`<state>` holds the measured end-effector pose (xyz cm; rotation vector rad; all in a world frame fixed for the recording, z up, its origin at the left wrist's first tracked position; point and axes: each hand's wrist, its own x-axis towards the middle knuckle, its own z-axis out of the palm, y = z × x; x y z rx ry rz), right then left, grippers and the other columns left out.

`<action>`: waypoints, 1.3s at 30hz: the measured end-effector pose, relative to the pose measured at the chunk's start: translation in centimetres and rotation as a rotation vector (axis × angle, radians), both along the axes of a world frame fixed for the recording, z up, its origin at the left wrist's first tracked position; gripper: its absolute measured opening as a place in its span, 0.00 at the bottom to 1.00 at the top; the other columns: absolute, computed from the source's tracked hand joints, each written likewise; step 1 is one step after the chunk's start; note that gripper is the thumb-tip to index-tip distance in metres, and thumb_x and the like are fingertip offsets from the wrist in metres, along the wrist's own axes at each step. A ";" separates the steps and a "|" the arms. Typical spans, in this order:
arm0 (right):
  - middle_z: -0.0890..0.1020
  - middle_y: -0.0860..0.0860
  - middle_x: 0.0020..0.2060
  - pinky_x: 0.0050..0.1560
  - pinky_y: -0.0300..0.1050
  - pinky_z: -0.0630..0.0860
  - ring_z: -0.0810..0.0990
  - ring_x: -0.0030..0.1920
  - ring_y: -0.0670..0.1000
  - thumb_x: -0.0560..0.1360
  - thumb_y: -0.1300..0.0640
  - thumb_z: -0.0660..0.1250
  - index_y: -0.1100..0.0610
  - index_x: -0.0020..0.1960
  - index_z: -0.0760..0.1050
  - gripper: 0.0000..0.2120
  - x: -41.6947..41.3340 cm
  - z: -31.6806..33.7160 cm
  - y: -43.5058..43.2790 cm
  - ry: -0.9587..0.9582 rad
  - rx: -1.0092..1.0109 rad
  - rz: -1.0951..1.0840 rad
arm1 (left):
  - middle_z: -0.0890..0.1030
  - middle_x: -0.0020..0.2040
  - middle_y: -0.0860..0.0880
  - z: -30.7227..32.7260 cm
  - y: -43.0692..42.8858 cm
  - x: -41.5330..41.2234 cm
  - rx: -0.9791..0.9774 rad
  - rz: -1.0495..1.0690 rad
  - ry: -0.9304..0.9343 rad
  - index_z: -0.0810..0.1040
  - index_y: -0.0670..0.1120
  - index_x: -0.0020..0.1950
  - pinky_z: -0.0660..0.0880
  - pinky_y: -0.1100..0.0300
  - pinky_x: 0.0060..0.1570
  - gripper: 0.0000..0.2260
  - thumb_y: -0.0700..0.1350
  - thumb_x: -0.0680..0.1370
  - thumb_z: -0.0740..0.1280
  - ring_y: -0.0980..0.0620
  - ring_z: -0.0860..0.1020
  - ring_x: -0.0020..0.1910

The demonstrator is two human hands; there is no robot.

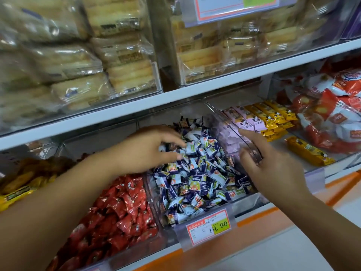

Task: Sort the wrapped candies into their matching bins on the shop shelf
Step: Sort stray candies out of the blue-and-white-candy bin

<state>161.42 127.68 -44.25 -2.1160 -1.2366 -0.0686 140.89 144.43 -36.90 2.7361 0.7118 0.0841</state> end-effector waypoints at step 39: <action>0.54 0.47 0.77 0.74 0.65 0.44 0.48 0.77 0.53 0.80 0.38 0.54 0.45 0.75 0.61 0.26 -5.7 1.9 9.5 -0.496 -0.937 0.539 | 0.29 0.67 0.76 -3.5 -5.8 -9.3 -0.034 0.241 -0.096 0.47 0.73 0.70 0.34 0.62 0.67 0.37 0.78 0.64 0.55 0.74 0.28 0.66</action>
